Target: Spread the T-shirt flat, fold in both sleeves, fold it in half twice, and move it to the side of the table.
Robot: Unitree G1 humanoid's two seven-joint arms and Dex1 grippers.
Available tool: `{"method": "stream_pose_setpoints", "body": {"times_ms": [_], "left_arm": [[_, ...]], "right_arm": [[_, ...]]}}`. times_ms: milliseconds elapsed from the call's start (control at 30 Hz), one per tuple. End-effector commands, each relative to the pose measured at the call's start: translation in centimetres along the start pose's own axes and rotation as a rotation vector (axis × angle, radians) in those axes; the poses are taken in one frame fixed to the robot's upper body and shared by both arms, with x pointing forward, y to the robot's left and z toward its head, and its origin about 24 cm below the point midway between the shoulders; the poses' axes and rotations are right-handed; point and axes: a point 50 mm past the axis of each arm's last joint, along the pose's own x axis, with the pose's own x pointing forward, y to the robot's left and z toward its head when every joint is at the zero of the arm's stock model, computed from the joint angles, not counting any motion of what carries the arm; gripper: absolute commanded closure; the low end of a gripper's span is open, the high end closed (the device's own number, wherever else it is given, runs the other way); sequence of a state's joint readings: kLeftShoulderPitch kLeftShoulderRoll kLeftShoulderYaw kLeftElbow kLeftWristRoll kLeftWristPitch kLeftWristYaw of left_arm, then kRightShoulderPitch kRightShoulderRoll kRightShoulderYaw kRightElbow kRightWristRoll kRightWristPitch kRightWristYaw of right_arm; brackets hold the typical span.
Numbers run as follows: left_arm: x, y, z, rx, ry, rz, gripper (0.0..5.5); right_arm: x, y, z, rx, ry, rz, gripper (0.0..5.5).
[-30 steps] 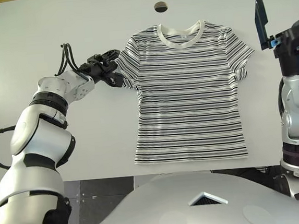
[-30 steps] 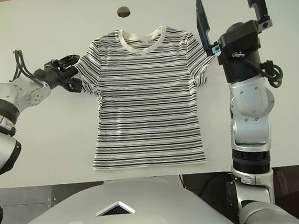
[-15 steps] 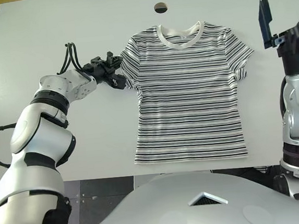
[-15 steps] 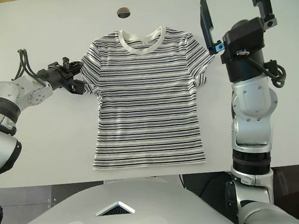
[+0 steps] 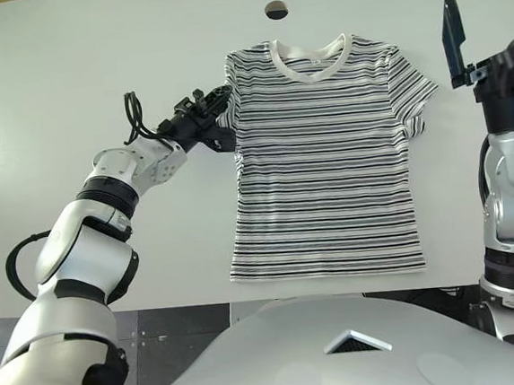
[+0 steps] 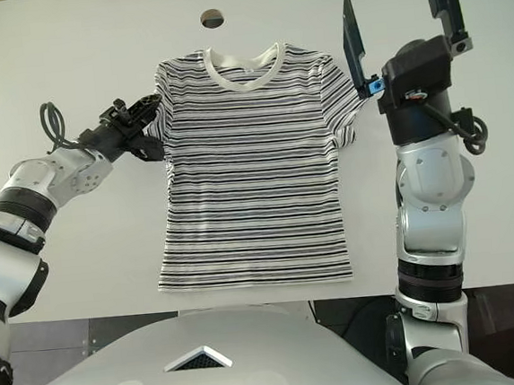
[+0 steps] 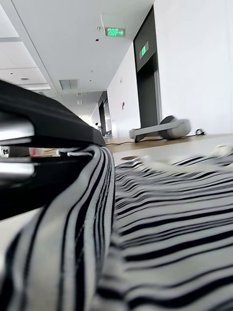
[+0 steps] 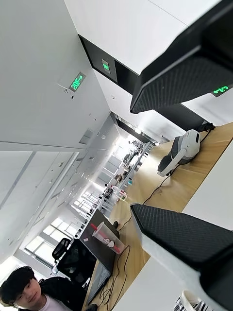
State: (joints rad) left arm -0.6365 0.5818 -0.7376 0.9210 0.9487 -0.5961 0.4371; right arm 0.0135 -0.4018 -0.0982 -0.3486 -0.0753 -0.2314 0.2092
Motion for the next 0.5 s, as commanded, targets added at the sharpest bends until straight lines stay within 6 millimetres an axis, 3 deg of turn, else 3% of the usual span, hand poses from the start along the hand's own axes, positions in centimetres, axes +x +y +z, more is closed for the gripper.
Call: {"method": "stream_pose_setpoints", "body": {"times_ms": [33,200,367,500], "left_arm": [[1.6,0.6,1.1,-0.023,-0.021,0.013,5.38],[3.5,-0.1,2.8,-0.052,-0.046,-0.055,5.38],[3.5,-1.5,3.7,-0.101,-0.076,-0.16,4.38],[3.2,-0.7,3.5,-0.13,-0.099,-0.128,3.75]], "right_arm": [[-0.4,0.0,-0.6,-0.004,0.022,0.003,2.06],[-0.5,0.2,-0.8,-0.002,0.029,0.002,2.06],[-0.6,-0.2,-1.1,-0.018,0.044,-0.011,2.06],[-0.6,-2.3,-4.3,-0.248,0.198,-0.023,2.06]]}}
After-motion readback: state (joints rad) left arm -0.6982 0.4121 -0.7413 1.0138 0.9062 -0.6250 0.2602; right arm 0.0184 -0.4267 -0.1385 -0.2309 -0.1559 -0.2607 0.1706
